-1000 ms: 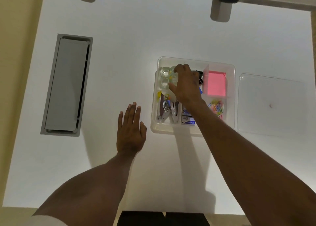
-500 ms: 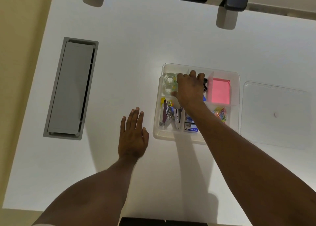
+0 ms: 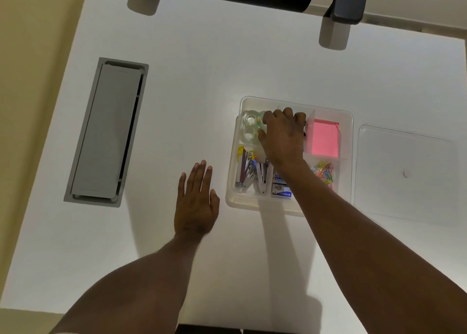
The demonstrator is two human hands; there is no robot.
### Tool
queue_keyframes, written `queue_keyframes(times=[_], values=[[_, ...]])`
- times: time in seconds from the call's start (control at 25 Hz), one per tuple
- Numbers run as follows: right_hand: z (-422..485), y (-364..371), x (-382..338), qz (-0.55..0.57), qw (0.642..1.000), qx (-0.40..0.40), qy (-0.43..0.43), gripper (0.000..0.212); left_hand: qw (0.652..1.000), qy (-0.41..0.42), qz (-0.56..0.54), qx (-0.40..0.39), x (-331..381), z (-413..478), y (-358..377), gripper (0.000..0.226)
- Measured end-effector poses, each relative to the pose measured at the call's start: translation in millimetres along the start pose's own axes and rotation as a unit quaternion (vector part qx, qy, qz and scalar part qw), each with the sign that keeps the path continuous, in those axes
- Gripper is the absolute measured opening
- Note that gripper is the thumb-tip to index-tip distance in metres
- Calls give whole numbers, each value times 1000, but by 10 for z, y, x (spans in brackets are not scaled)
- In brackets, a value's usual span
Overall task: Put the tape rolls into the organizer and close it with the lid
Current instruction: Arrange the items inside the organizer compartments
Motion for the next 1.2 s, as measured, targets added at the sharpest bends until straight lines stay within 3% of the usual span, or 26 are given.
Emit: queue_keyframes(times=[0.36, 0.6, 0.72, 0.84, 1.0, 1.2], values=[[-529, -28, 206, 8, 996, 83, 25, 19, 1000, 2, -11, 14, 65, -32, -102, 64], [-581, 12, 202, 24, 999, 41, 16, 21, 999, -18, -35, 11, 161, 15, -285, 51], [-425, -28, 145, 27, 999, 26, -3, 22, 996, -30, -61, 53, 352, 366, -663, 40], [-211, -84, 122, 28, 1000, 10, -1, 22, 996, 32, -28, 80, 683, 839, -1049, 38], [54, -49, 111, 12, 999, -48, -7, 26, 999, 47, -19, -5, 945, 1220, -1139, 37], [208, 36, 33, -28, 995, -86, -37, 27, 998, -4, -22, -64, 1041, 1450, -1062, 38]])
Point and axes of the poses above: each hand's wrist, its own z-axis towards the middle knuckle, its own y-axis out of the palm, x = y × z, the point moved 5 cm from there along z, towards the middle knuckle, and after that the axes turned 14 degrees about -x, right-handed, at the moved point
